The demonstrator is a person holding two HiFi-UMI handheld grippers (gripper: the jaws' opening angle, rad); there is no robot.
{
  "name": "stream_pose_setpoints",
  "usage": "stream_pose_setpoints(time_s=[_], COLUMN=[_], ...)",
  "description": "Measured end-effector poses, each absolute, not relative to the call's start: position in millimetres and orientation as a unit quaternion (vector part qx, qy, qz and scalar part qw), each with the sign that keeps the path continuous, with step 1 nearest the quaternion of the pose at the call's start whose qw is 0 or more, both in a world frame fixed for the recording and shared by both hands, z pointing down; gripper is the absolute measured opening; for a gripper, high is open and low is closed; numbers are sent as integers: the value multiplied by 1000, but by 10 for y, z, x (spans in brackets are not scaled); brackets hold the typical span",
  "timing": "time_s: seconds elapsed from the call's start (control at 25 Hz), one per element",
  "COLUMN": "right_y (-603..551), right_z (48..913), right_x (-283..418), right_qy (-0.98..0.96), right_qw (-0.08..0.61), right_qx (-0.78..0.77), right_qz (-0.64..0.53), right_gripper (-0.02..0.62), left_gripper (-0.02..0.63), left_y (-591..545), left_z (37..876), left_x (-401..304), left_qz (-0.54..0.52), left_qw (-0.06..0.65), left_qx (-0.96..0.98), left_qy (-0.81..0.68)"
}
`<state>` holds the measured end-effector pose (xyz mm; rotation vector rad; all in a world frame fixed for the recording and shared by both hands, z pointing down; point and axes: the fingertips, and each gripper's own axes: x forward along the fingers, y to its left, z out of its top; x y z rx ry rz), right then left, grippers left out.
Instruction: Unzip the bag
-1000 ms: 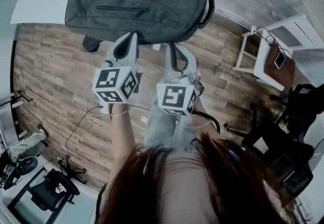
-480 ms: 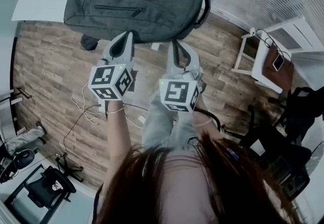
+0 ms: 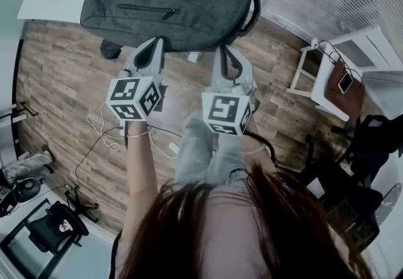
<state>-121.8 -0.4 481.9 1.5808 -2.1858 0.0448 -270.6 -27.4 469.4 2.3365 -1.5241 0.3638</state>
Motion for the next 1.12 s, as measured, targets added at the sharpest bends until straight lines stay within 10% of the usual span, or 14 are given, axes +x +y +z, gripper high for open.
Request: stream_pose_setpoints(time_s=[1.12], right_y=[-303], right_z=[4698], right_x=[-805], right_qy=[-792], right_qw=[232], right_qx=[565], right_qz=[15], right_gripper=[9], left_gripper=[3], left_y=[-269], left_z=[4699], left_x=[-2688], left_qz=[142], left_qw=[155], left_qx=[818], left_qy=[-535])
